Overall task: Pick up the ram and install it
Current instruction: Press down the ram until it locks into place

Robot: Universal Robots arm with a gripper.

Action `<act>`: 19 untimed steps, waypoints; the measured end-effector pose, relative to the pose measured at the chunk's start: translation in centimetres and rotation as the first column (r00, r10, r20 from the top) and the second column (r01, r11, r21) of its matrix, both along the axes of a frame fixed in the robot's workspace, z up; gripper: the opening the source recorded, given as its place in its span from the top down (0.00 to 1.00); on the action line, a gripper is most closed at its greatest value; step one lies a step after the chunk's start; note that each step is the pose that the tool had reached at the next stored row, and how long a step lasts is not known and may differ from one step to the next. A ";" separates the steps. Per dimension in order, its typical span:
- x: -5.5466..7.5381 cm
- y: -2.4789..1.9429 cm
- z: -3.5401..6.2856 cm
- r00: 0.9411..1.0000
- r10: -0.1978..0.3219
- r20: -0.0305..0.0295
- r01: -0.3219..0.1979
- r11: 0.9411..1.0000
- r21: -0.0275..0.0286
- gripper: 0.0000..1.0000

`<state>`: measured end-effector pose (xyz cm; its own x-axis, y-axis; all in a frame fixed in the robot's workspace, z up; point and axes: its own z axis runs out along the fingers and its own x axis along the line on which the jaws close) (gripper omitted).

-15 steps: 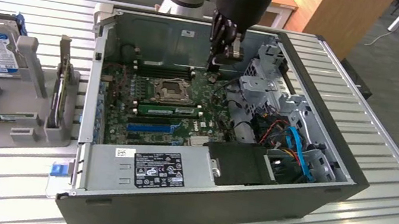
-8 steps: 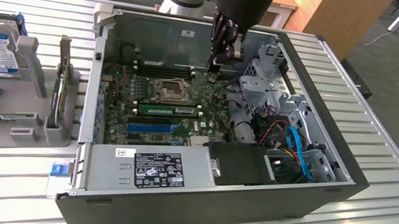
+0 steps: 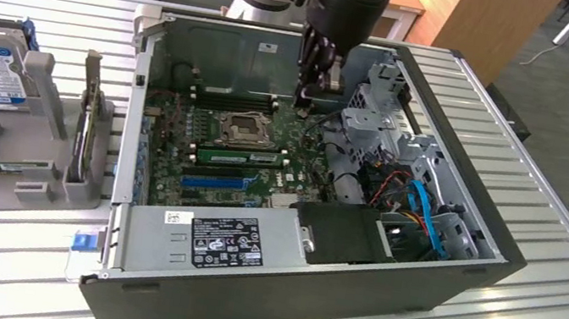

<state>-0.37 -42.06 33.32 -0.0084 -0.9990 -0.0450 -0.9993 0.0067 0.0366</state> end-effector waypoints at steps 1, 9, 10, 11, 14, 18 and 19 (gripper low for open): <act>0.0 0.00 -0.17 1.000 0.000 0.000 0.000 1.000 0.001 0.90; 0.0 0.00 -1.36 1.000 0.000 0.000 0.000 1.000 0.004 0.90; 0.0 0.00 -1.48 1.000 0.000 0.000 0.000 1.000 0.004 0.90; 0.0 0.00 -1.60 1.000 0.000 0.000 0.000 1.000 0.004 0.90; 0.0 0.00 -1.94 1.000 0.000 0.000 0.000 1.000 0.004 0.90; 0.0 0.00 -2.45 1.000 0.000 0.000 0.000 1.000 0.004 0.90; 0.0 0.00 -2.58 1.000 0.000 0.000 0.000 1.000 0.004 0.90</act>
<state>-0.37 -42.06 30.73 -0.0083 -0.9988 -0.0487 -0.9993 0.0065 0.0367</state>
